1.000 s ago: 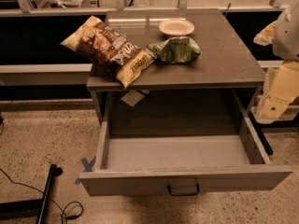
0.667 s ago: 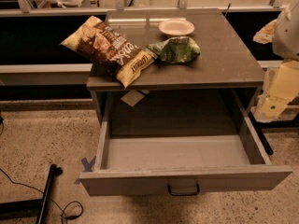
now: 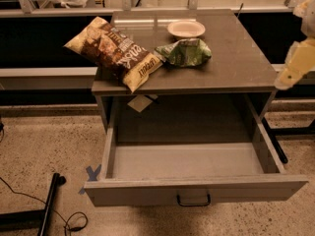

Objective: Place green jalapeno chip bag into top drawer

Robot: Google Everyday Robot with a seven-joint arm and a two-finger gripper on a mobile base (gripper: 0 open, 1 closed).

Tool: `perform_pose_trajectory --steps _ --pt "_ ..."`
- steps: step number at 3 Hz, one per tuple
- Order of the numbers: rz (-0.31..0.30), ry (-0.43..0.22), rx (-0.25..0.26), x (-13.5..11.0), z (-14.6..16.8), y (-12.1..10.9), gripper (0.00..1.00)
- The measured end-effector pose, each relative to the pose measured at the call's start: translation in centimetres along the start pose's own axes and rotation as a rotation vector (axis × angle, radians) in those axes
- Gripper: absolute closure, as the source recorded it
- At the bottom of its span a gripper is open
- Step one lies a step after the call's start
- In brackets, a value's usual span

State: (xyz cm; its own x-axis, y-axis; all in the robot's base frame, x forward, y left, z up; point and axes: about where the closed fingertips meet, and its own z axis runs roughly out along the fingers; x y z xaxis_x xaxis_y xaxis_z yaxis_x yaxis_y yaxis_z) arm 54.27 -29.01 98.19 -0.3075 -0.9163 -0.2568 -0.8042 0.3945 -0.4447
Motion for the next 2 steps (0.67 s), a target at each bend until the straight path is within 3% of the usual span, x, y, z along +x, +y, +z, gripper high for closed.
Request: perform_pose_trajectory --steps 1,2 --pt "-0.012 -0.051 0.082 -0.2 2.2 -6.4 0.0" --pt "-0.048 -0.128 0.095 -2.6 5.9 -10.7 0.0"
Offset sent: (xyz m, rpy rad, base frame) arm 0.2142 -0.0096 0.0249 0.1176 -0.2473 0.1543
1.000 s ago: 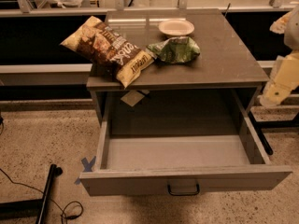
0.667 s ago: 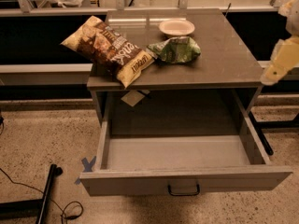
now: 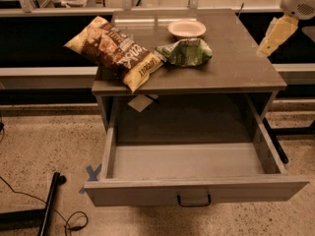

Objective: Place green jalapeno chip bag into top drawer

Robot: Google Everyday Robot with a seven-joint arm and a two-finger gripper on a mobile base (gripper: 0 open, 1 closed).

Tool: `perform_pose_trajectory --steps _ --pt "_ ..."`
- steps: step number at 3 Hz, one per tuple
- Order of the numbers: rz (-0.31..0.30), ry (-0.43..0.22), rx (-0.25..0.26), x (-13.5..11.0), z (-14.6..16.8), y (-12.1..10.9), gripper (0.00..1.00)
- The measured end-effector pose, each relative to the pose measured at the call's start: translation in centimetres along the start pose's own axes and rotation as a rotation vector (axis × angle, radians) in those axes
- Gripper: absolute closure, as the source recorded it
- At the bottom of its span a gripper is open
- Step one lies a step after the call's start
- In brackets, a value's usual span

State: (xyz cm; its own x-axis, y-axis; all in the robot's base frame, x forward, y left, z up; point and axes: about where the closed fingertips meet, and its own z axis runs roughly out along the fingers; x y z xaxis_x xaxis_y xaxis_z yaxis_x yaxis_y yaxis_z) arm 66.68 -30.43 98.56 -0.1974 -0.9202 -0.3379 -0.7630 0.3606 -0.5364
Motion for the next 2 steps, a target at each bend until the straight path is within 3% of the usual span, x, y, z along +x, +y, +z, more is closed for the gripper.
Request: perform_pose_trajectory --steps 1,2 --pt "0.044 -0.075 -0.045 -1.8 6.0 -1.9 0.0" --pt "0.099 -0.144 -0.097 -4.7 10.5 -2.1 0.0"
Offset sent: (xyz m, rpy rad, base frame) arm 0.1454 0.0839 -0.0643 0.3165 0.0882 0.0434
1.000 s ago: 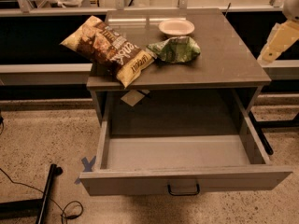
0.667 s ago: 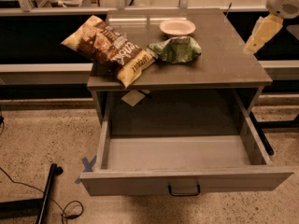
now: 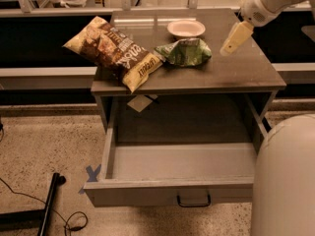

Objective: Place green jalapeno chip bag into top drawer

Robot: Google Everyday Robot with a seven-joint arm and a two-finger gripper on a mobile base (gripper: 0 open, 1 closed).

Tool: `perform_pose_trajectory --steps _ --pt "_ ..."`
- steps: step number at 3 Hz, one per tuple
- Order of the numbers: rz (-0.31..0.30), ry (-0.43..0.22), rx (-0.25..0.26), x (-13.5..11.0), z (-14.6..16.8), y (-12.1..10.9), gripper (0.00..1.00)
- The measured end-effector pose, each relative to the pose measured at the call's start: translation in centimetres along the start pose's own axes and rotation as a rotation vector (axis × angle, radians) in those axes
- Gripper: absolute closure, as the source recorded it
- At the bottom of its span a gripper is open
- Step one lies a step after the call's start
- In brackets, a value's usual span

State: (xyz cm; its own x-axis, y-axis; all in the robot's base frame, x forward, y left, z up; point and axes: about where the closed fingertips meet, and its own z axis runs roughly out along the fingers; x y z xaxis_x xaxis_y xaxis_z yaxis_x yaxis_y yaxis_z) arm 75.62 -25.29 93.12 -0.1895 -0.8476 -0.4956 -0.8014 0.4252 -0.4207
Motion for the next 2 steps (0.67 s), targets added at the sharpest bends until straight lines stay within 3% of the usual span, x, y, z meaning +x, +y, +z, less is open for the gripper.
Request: perform_pose_trajectory --steps 1,2 --pt "0.027 -0.067 -0.05 -3.1 2.3 0.7 0.0" --pt "0.06 -0.074 -0.114 -5.5 3.7 2.4 0.0"
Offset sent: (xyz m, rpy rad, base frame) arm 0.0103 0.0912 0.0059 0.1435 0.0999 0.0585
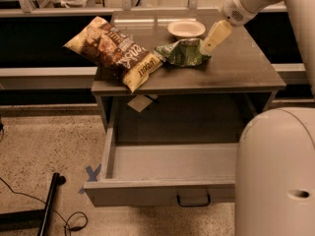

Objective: Place green jalapeno chip bag into top drawer

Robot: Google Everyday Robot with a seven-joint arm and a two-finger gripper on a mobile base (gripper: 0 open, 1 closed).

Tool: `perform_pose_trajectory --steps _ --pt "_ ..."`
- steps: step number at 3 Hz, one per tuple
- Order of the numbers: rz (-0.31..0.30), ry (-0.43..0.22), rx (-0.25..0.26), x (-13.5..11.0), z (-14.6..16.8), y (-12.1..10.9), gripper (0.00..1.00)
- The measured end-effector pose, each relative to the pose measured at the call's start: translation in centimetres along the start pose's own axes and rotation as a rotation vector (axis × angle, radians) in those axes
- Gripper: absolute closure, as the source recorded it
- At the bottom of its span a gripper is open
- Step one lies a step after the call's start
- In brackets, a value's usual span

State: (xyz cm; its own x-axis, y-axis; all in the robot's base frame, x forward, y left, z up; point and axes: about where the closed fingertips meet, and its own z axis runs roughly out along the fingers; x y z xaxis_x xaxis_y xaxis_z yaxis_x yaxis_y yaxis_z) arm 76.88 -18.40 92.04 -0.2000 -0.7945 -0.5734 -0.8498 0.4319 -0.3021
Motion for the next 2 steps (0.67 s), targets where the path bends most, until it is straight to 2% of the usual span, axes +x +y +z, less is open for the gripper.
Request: perform_pose_trajectory --steps 1,2 --pt "0.042 0.019 -0.041 -0.1 1.6 1.0 0.0" --pt "0.068 0.024 -0.073 0.2 3.7 1.8 0.19"
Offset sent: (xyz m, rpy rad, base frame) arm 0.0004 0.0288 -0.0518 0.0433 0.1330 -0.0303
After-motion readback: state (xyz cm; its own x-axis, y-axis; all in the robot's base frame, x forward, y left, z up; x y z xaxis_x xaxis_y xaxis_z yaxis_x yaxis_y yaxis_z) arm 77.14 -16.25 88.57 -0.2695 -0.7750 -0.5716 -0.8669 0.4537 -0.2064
